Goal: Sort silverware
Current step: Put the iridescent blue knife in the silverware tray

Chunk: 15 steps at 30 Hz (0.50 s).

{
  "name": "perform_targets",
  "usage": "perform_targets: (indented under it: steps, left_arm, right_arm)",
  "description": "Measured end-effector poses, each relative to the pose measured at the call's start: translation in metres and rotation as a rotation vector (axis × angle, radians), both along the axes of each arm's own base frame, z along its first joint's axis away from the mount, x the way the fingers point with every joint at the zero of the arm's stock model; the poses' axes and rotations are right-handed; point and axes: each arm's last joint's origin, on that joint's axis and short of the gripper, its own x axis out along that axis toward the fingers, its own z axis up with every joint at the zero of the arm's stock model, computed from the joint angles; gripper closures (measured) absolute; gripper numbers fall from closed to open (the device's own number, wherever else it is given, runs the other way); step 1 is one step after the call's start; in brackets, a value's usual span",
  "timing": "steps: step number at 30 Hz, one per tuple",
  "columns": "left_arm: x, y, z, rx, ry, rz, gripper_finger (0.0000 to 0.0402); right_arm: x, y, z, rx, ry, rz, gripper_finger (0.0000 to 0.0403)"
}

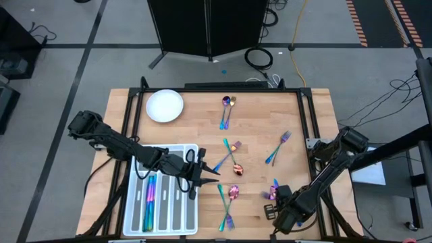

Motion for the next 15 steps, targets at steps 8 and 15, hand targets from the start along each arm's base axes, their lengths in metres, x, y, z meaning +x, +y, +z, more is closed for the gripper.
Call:
perform_targets:
  steps: [8, 15]
  left_arm:
    - [0.000, 0.000, 0.000, 0.000, 0.000, 0.000, 0.0299]
    - [0.000, 0.000, 0.000, 0.001, 0.001, 0.000, 0.0299]
  right_arm:
    - [-0.002, -0.003, 0.006, 0.013, 0.008, 0.019, 0.0394]
    - [0.003, 0.003, -0.007, 0.013, 0.000, 0.077, 0.0372]
